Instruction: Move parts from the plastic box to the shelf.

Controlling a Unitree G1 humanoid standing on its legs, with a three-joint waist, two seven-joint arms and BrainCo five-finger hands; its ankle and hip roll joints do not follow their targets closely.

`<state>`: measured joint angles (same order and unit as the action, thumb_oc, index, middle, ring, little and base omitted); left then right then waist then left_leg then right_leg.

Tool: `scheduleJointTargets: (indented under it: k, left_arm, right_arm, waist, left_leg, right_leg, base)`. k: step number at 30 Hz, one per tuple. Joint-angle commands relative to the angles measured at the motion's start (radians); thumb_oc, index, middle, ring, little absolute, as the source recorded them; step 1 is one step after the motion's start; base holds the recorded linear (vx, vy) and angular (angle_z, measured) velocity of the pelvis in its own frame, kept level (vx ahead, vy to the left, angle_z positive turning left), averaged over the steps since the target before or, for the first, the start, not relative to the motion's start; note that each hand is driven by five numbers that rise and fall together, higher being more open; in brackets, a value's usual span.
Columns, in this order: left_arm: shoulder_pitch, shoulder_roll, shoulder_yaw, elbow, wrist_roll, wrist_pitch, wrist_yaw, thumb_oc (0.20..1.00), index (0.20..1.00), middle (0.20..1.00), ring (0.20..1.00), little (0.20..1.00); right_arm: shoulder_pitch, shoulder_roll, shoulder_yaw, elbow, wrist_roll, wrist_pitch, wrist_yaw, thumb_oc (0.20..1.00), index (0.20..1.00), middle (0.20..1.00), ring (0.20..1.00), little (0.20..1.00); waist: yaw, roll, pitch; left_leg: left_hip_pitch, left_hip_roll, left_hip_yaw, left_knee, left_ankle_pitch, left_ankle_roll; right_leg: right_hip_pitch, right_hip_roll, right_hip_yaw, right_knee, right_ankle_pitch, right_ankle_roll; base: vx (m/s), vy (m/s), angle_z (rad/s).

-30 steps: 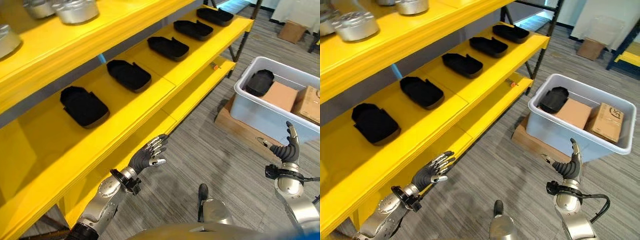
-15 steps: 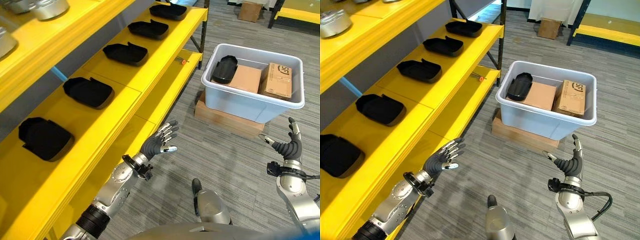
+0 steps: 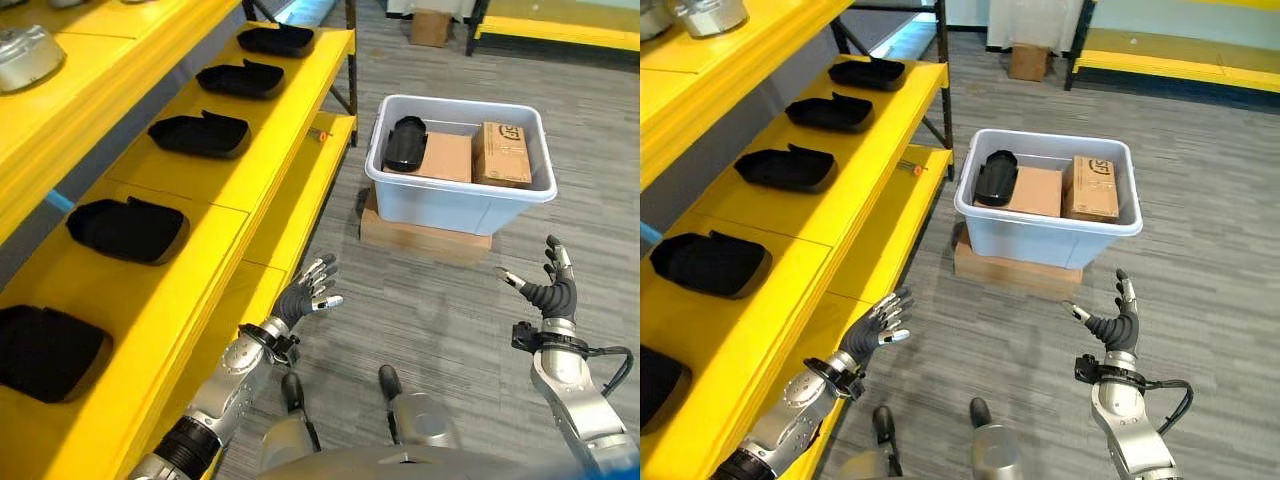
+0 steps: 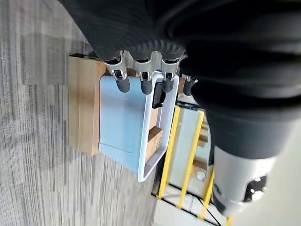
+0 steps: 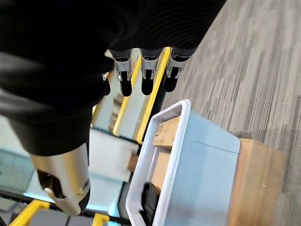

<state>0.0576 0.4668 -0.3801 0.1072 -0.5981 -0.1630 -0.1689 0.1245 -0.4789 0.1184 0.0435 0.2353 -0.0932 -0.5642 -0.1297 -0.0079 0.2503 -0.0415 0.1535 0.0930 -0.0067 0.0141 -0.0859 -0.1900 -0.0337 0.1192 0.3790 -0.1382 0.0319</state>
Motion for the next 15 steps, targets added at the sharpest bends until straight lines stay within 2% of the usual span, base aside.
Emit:
scheduleJointTargets:
  k: [1,4,8,12,15]
  left_arm:
    - [0.010,-0.009,0.041,-0.072,0.009,-0.076,-0.043,1.000,1.000,1.000,1.000,1.000]
    - [-0.016,-0.018,0.027,-0.064,0.025,-0.065,-0.038,1.000,1.000,1.000,1.000,1.000]
    - [-0.023,-0.022,0.026,-0.070,0.034,-0.054,-0.008,1.000,1.000,1.000,1.000,1.000]
    - [0.011,-0.013,0.067,-0.091,0.040,-0.058,0.033,1.000,1.000,1.000,1.000,1.000]
    - [0.026,-0.008,0.075,-0.089,0.049,-0.063,0.032,1.000,1.000,1.000,1.000,1.000]
  right_arm:
    - [-0.051,-0.045,-0.026,-0.043,0.002,-0.038,-0.033,1.000,1.000,1.000,1.000,1.000]
    - [-0.072,-0.019,-0.017,-0.045,-0.006,-0.017,-0.046,1.000,1.000,1.000,1.000,1.000]
    - [-0.094,0.004,0.001,-0.051,-0.025,0.005,-0.047,1.000,1.000,1.000,1.000,1.000]
    - [-0.137,0.031,0.043,-0.038,-0.029,0.012,0.015,1.000,1.000,1.000,1.000,1.000]
    - [-0.157,0.030,0.069,-0.024,-0.029,0.010,0.017,1.000,1.000,1.000,1.000,1.000]
  waist:
    - [-0.020,0.027,-0.019]
    - [-0.019,0.033,-0.029]
    - [-0.014,0.038,-0.032]
    - [0.030,0.032,-0.032]
    - [0.047,0.025,-0.028]
  left_leg:
    - [-0.026,-0.009,0.016,-0.008,0.044,0.038]
    - [0.032,-0.035,0.018,-0.041,0.021,0.054]
    - [0.079,-0.043,0.044,-0.057,-0.008,0.068]
    - [0.123,-0.017,0.161,-0.064,-0.018,0.065]
    - [0.121,0.010,0.191,-0.059,-0.011,0.051]
  right_leg:
    - [0.294,0.009,-0.066,-0.202,-0.060,0.010]
    - [0.271,-0.009,-0.084,-0.203,-0.034,0.028]
    - [0.237,-0.031,-0.111,-0.193,-0.017,0.043]
    - [0.222,-0.097,-0.283,-0.190,0.000,0.068]
    - [0.228,-0.096,-0.312,-0.209,0.002,0.060]
  base:
    - [0.08,0.170,-0.12]
    - [0.06,0.121,-0.51]
    - [0.01,-0.002,-0.40]
    - [-0.03,-0.100,-0.70]
    - [-0.03,-0.210,-0.78]
